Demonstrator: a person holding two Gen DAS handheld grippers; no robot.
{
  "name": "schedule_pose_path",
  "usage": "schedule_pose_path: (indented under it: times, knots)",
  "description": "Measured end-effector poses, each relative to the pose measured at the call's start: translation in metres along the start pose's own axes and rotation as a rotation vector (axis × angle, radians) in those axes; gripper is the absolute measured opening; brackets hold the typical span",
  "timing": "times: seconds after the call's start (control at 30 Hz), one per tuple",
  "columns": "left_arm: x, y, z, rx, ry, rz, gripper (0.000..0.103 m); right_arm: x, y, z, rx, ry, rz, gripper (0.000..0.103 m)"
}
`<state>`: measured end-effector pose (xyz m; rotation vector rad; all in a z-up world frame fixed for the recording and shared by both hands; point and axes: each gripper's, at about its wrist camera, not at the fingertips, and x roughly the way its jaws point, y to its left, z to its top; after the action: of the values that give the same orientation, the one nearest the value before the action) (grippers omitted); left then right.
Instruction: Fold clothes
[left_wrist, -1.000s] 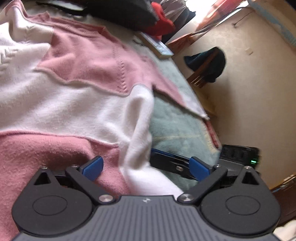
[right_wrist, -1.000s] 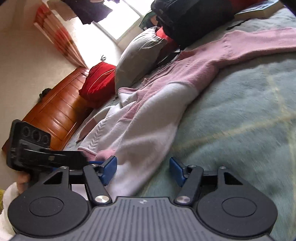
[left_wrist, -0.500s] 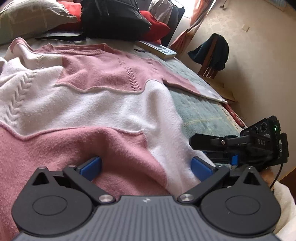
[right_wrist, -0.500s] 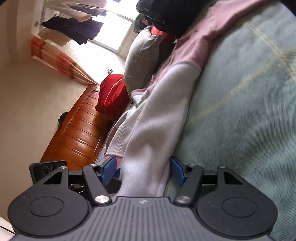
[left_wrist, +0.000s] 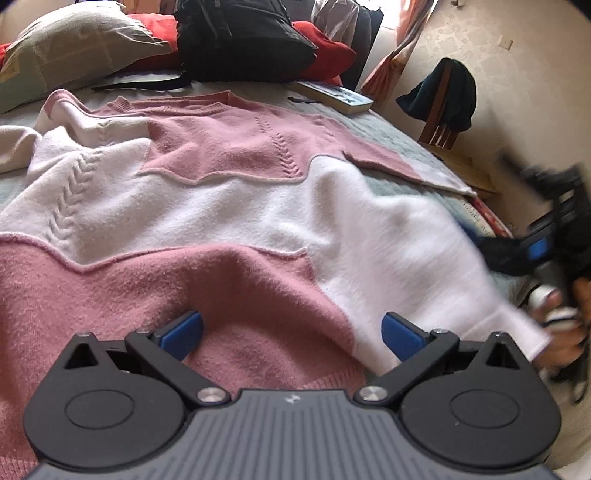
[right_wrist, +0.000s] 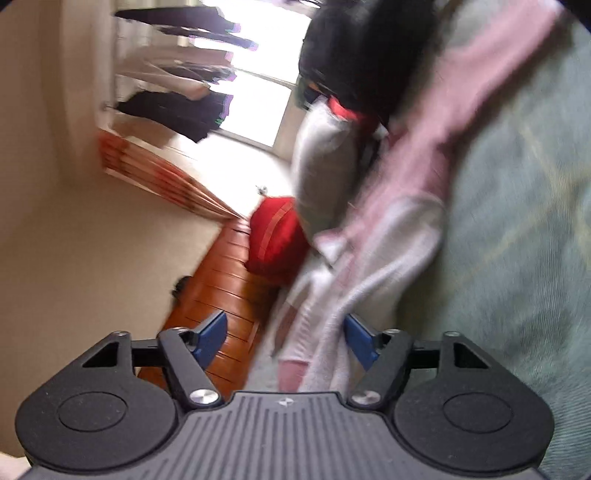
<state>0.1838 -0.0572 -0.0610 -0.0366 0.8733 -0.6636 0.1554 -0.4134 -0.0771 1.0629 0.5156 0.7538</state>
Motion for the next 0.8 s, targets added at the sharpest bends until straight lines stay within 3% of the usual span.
schedule_pose_path:
  times: [0.07, 0.2, 0.37, 0.53, 0.7, 0.8]
  knots:
    - [0.001, -0.002, -0.001, 0.013, 0.004, 0.015, 0.102, -0.011, 0.009, 0.004, -0.038, -0.019, -0.004, 0.078]
    - [0.003, -0.009, -0.005, 0.066, 0.004, 0.043, 0.102, -0.022, 0.004, 0.001, -0.018, -0.014, -0.109, 0.079]
    - [0.003, -0.014, -0.009, 0.141, 0.004, 0.065, 0.102, -0.02, -0.028, -0.029, 0.15, 0.065, -0.166, 0.079]
    - [-0.004, -0.007, -0.005, 0.099, 0.004, 0.069, 0.102, -0.028, -0.03, -0.048, 0.172, 0.087, -0.204, 0.079]
    - [-0.018, -0.007, 0.005, 0.053, -0.03, 0.048, 0.102, -0.029, -0.022, -0.038, 0.16, 0.048, -0.154, 0.084]
    - [-0.026, -0.017, 0.018, 0.053, -0.046, -0.017, 0.102, -0.018, -0.018, -0.038, 0.129, 0.065, -0.191, 0.084]
